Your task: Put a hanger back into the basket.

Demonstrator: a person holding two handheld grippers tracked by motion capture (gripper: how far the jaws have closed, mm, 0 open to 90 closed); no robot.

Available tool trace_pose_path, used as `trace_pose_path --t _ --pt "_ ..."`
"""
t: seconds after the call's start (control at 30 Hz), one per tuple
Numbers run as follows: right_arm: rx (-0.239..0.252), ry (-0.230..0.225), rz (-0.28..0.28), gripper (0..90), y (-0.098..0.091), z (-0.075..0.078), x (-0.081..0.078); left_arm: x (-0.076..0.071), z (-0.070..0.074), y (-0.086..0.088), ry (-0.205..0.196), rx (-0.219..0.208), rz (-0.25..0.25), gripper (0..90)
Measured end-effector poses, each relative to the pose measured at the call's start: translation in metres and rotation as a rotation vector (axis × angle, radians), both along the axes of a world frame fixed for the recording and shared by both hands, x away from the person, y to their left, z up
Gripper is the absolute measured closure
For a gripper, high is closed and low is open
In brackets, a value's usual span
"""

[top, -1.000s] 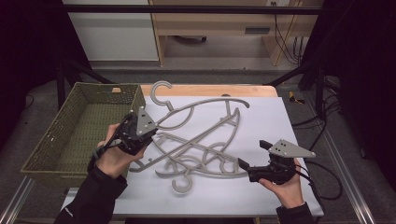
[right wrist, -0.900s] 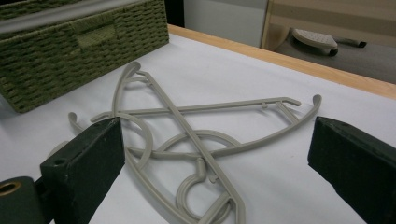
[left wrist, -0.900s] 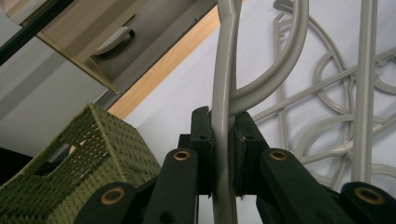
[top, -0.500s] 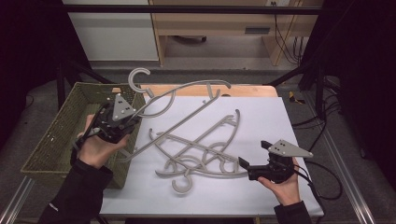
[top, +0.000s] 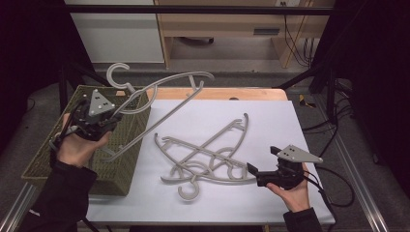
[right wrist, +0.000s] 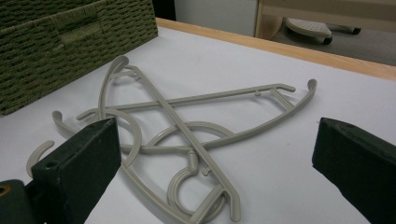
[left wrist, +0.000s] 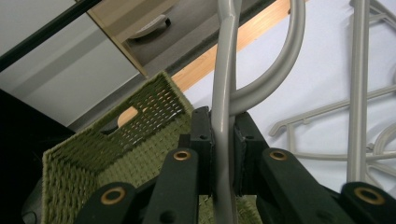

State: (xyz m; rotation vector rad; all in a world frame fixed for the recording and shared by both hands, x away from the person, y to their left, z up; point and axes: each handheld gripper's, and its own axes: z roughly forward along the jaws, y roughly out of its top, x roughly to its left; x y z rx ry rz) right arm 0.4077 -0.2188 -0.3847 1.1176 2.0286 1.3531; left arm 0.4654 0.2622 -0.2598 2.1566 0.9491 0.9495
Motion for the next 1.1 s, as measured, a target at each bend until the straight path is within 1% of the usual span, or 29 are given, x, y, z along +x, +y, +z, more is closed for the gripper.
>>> trace_pose_path --t 0.03,0.07,0.13,0.17,0.3,0.4,0.7,0.9,1.0,1.1 --pt "0.0 0.001 0.0 1.8 0.0 0.0 0.0 0.002 0.0 0.004 -0.01 0.003 0.0 81.0" --pt "0.0 0.002 -0.001 1.8 0.0 0.0 0.0 0.003 -0.001 0.009 -0.01 0.0 0.008 81.0" --pt "-0.002 0.004 0.002 1.8 0.0 -0.001 0.0 0.005 -0.002 0.017 -0.007 0.007 0.021 81.0" --pt "-0.002 0.003 0.001 1.9 0.0 -0.001 0.0 0.005 -0.002 0.021 -0.002 0.011 0.036 81.0" --pt "-0.002 0.005 0.003 1.9 0.001 -0.001 0.001 0.01 -0.005 0.037 -0.007 0.007 0.07 81.0" --pt "-0.004 0.006 0.004 1.9 0.001 -0.001 0.001 0.014 -0.007 0.048 -0.005 0.014 0.092 81.0" --pt "-0.004 0.009 0.005 1.8 0.001 -0.002 0.001 0.022 -0.016 0.074 0.004 0.023 0.143 81.0" --pt "-0.003 0.008 0.006 1.8 0.001 -0.002 0.001 0.026 -0.024 0.091 0.012 0.016 0.176 81.0" --pt "-0.005 0.01 0.006 1.8 0.002 -0.002 0.001 0.028 -0.028 0.1 0.012 0.023 0.195 81.0" --pt "-0.006 0.011 0.006 1.8 0.002 -0.002 0.002 0.03 -0.032 0.109 0.022 0.029 0.216 81.0"
